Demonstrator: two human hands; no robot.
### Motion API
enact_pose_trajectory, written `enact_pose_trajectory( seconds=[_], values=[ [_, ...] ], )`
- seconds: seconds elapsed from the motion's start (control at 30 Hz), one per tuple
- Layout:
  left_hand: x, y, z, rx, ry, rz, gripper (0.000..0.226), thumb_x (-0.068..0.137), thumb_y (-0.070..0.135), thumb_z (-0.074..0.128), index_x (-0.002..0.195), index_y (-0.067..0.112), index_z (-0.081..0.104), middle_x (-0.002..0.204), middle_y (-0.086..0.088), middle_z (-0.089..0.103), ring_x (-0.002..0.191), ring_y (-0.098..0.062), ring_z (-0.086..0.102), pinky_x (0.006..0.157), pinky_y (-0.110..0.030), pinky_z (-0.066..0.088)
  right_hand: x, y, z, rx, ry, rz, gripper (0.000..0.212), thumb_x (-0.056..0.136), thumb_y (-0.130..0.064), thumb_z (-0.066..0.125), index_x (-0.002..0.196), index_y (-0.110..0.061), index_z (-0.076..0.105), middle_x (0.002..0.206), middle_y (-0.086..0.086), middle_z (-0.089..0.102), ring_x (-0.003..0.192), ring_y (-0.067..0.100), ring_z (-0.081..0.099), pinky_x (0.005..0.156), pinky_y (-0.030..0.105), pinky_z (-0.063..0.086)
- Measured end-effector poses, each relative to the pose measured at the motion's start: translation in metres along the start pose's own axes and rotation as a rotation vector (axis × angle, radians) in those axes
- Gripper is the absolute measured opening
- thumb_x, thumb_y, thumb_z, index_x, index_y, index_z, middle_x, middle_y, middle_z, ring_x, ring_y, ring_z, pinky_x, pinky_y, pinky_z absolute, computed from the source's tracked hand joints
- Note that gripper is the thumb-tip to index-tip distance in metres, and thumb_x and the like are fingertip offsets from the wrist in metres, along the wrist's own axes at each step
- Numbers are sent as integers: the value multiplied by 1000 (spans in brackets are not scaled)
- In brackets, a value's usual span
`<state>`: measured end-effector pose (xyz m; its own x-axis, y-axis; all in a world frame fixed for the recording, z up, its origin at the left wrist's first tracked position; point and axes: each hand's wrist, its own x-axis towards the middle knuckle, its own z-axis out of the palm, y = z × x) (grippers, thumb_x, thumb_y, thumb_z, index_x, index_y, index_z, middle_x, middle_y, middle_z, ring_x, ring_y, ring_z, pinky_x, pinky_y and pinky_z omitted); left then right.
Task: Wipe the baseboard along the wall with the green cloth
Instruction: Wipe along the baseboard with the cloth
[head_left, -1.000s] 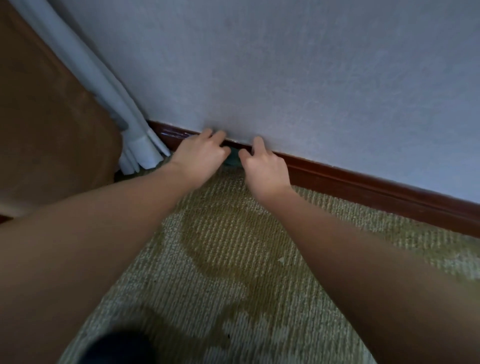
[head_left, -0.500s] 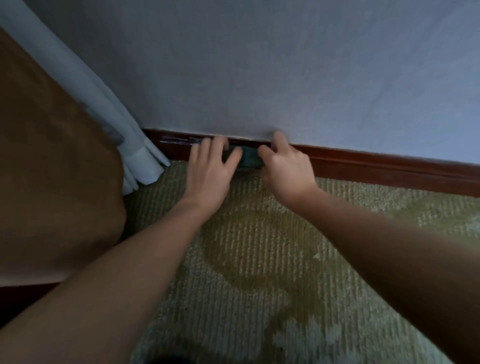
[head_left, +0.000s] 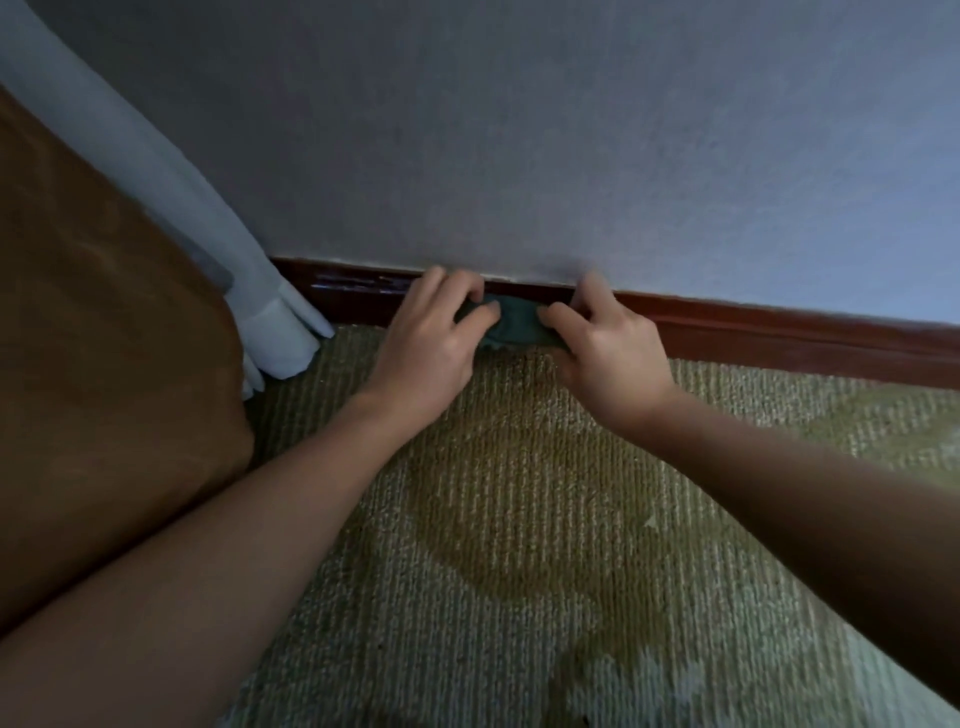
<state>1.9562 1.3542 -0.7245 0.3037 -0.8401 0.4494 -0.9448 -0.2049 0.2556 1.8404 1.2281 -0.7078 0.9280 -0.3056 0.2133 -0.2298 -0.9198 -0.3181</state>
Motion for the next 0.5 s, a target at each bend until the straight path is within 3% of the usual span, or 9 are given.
enact_pose_trajectory(
  seconds=[0.13, 0.23, 0.33, 0.5],
  values=[
    [-7, -10, -5, 16, 24, -36, 21, 79, -13, 53, 94, -13, 67, 92, -27, 61, 86, -33, 45, 70, -43, 49, 7, -9, 3, 64, 20, 11, 17, 67, 10, 69, 83, 8, 64, 83, 28, 54, 53, 36, 55, 40, 37, 47],
    [-12, -8, -6, -9, 165, -237, 28, 77, -11, 52, 100, -9, 68, 98, -25, 59, 94, -29, 42, 82, -37, 43, 15, -18, 3, 121, 43, 16, 21, 70, 8, 67, 90, 7, 63, 90, 28, 56, 56, 38, 57, 43, 39, 49],
    [-7, 4, 1, -45, 283, -402, 29, 70, -17, 60, 96, -6, 68, 94, -22, 60, 93, -26, 45, 83, -28, 38, 15, -15, 2, 121, 45, 14, 20, 71, 8, 67, 90, 7, 62, 90, 28, 56, 54, 36, 56, 41, 37, 48],
    [-9, 4, 1, -45, 212, -363, 24, 72, -16, 58, 92, -7, 68, 93, -23, 59, 91, -27, 46, 80, -28, 39, 17, -19, 2, 82, 43, -1, 13, 71, 9, 66, 83, 7, 63, 91, 30, 57, 49, 35, 56, 39, 37, 47]
  ],
)
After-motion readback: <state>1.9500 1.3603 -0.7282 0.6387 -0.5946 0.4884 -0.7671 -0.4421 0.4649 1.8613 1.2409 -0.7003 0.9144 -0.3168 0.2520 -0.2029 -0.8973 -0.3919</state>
